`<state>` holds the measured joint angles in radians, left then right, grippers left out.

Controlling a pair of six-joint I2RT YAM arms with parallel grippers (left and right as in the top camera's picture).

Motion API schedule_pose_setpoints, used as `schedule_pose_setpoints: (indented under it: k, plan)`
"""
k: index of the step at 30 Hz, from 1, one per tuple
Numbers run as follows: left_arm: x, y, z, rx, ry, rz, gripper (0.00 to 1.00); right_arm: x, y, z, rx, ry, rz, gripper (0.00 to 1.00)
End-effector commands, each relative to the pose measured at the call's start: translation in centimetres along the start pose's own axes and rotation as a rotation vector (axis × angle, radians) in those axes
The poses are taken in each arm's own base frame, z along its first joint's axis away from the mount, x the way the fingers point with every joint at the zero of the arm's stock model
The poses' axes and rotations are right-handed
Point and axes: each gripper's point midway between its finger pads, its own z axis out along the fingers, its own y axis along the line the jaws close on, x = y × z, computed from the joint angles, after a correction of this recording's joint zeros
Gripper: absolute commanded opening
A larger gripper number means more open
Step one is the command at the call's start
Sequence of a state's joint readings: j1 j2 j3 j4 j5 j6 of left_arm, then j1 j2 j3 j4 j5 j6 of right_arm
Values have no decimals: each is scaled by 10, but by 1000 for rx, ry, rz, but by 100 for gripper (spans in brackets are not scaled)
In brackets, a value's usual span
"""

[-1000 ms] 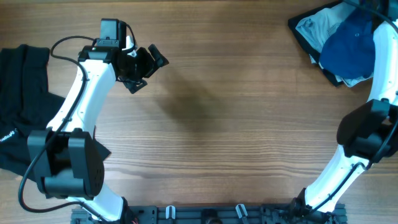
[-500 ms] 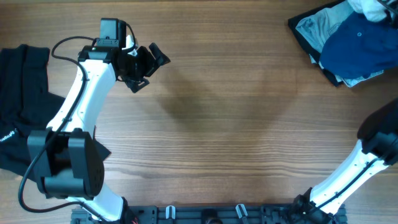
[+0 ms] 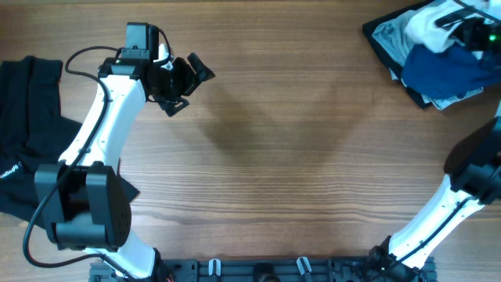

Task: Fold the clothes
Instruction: 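Lower the shirt onto the folded clothes in the tray and release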

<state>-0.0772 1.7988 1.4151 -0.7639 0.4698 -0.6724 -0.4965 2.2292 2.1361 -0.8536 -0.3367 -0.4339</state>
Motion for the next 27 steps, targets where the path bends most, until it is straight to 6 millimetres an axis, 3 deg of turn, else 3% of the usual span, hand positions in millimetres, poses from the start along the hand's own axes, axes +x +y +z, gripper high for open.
schedule_pose_setpoints:
  k: [1,5,9,12,16,20,27]
  plan:
    - [-2,-9,-7,29,-13,1,100,13,15,-2,-55,64,176,4]
    - [-4,-11,-7,35,-20,7,100,39,4,-7,7,163,275,4]
    - [-4,-11,-7,35,-20,7,100,56,-25,-15,132,208,368,4]
    - [-4,-12,-7,37,-22,8,100,70,-57,-27,176,185,557,4]
    - [-6,-13,-7,42,-27,12,100,89,-79,-41,181,193,623,4]
    - [-10,-17,-8,58,-46,24,100,100,-81,-46,178,226,633,4]
    - [-12,-19,-8,66,-54,29,100,89,-61,-36,150,235,572,4]
